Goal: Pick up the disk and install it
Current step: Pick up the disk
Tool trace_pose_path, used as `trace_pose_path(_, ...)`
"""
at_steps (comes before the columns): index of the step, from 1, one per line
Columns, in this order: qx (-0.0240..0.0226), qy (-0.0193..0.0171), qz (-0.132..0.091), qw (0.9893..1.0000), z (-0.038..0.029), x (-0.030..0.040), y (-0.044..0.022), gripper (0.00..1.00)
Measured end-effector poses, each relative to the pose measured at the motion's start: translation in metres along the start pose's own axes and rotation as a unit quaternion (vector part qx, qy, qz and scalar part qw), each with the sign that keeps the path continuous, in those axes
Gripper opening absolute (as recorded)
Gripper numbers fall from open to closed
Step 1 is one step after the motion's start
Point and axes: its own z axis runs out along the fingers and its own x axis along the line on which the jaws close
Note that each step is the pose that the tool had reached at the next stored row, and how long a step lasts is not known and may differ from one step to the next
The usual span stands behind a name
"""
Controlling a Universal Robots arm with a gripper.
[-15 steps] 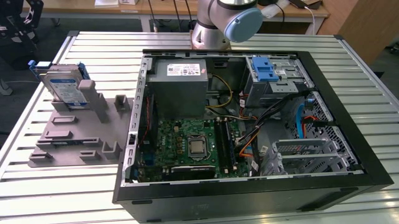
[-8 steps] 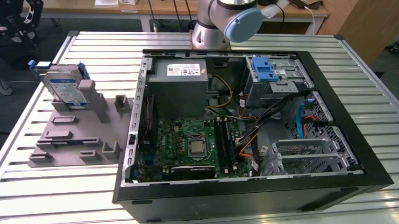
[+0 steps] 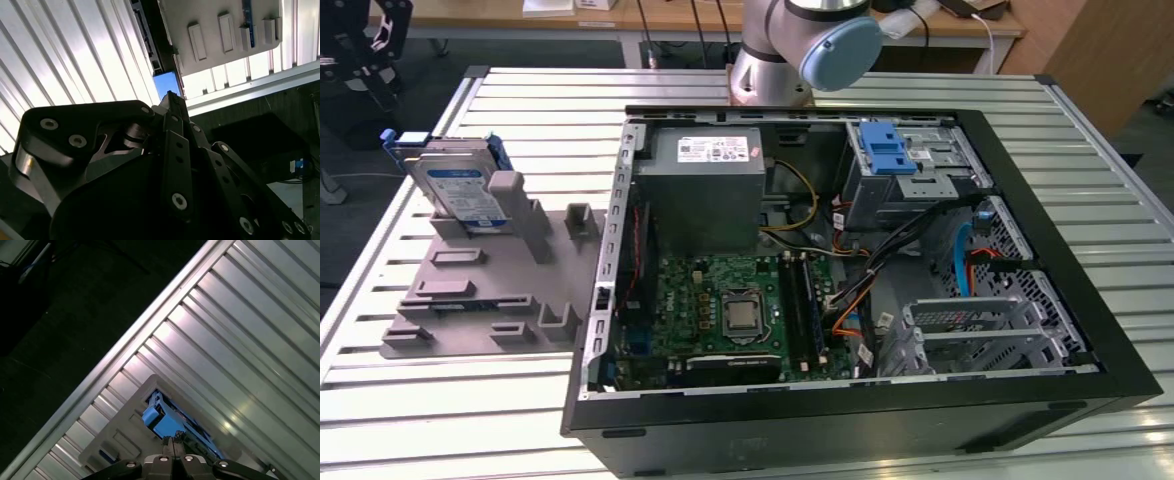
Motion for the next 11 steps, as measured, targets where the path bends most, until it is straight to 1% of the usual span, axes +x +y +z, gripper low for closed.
trace_pose_path(11, -0.0004, -0.0007, -0.026, 0.9997, 0.0000, 0.0000, 0.0000, 0.11)
